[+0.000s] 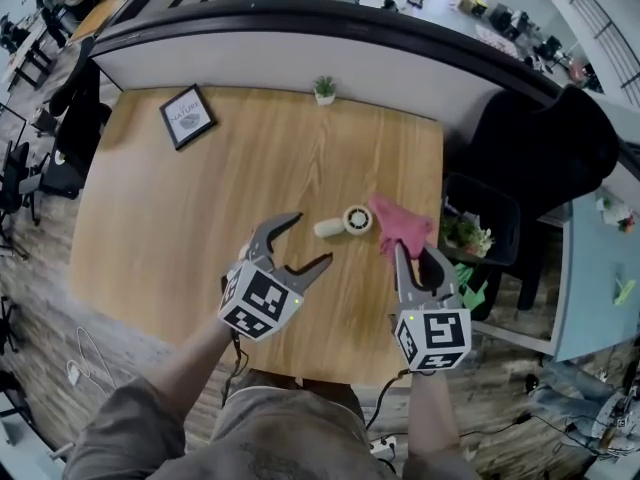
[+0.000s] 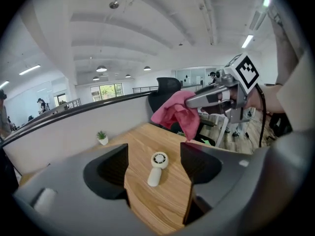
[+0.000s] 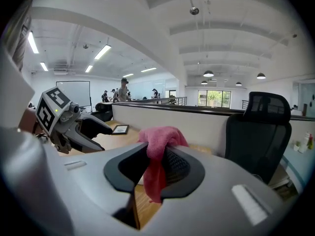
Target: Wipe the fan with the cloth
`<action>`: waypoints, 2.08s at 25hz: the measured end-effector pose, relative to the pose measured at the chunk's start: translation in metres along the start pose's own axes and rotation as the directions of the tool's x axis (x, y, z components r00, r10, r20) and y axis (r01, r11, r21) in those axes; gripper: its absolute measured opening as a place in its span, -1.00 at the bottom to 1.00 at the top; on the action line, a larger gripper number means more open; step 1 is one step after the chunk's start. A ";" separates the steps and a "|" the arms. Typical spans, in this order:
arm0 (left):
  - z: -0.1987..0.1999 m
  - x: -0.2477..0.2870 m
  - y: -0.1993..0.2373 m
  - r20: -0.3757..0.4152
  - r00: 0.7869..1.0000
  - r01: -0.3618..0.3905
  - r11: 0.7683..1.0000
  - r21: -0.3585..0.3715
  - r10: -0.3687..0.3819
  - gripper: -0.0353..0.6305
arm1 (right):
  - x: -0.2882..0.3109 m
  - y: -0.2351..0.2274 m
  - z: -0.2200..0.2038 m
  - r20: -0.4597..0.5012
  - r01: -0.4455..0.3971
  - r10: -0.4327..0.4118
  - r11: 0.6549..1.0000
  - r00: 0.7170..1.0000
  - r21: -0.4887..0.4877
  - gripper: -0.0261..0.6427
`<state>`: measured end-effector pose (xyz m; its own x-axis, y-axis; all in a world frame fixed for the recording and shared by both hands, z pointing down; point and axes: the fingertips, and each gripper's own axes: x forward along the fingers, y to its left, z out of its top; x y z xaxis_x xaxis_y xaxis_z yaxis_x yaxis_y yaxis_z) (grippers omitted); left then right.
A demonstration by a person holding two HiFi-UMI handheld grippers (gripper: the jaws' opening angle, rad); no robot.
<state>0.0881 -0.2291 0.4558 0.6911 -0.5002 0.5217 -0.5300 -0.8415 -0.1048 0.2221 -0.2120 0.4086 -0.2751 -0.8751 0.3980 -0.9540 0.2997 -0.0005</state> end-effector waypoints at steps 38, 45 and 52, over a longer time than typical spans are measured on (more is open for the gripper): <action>-0.181 0.156 0.002 -0.236 0.962 0.122 0.988 -0.092 -0.141 -0.35 | 0.148 -0.019 -0.173 -0.301 0.052 -0.018 0.993 0.953 0.104 -0.68; -0.181 0.156 0.002 -0.237 0.960 0.128 0.987 -0.094 -0.147 -0.35 | 0.175 0.021 -0.170 -0.284 -0.023 0.040 0.998 0.958 0.063 -0.68; -0.181 0.157 0.002 -0.238 0.960 0.131 0.987 -0.098 -0.151 -0.35 | 0.181 0.049 -0.171 -0.313 -0.147 0.148 0.989 0.938 0.028 -0.68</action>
<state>0.1064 -0.2720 0.6905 0.6261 -0.3049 0.7176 -0.4807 -0.8756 0.0475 0.1460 -0.2910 0.6372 -0.3625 -0.6575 0.6605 -0.9061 0.4144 -0.0848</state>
